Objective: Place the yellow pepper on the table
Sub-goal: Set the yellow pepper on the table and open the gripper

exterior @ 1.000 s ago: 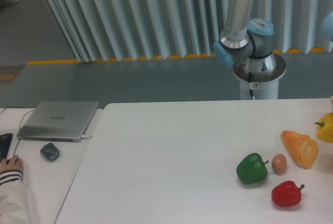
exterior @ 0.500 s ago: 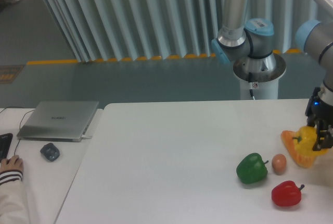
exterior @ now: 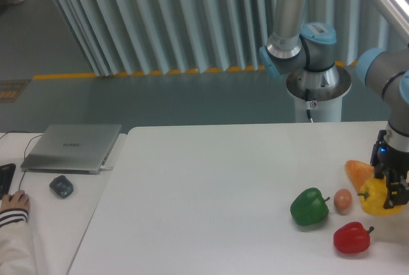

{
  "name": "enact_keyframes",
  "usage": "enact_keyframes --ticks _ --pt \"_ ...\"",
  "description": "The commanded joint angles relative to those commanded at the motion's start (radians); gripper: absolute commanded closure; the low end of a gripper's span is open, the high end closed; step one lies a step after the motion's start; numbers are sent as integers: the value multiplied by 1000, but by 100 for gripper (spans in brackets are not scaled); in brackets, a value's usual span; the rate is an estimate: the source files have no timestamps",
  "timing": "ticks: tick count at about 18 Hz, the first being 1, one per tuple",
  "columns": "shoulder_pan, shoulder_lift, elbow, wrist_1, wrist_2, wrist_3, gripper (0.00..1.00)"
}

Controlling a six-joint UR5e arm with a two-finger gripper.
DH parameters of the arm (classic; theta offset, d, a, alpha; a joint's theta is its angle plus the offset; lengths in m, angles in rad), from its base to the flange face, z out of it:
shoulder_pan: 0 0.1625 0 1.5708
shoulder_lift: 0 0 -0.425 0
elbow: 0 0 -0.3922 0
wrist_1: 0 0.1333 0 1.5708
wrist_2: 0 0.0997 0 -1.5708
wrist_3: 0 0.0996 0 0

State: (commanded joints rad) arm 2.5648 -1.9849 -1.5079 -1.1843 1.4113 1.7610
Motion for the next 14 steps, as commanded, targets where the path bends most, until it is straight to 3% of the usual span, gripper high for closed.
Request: enact_keyframes --ticks 5,14 --pt "0 -25 -3 12 61 5 60" --pt "-14 -32 -26 17 66 -2 54"
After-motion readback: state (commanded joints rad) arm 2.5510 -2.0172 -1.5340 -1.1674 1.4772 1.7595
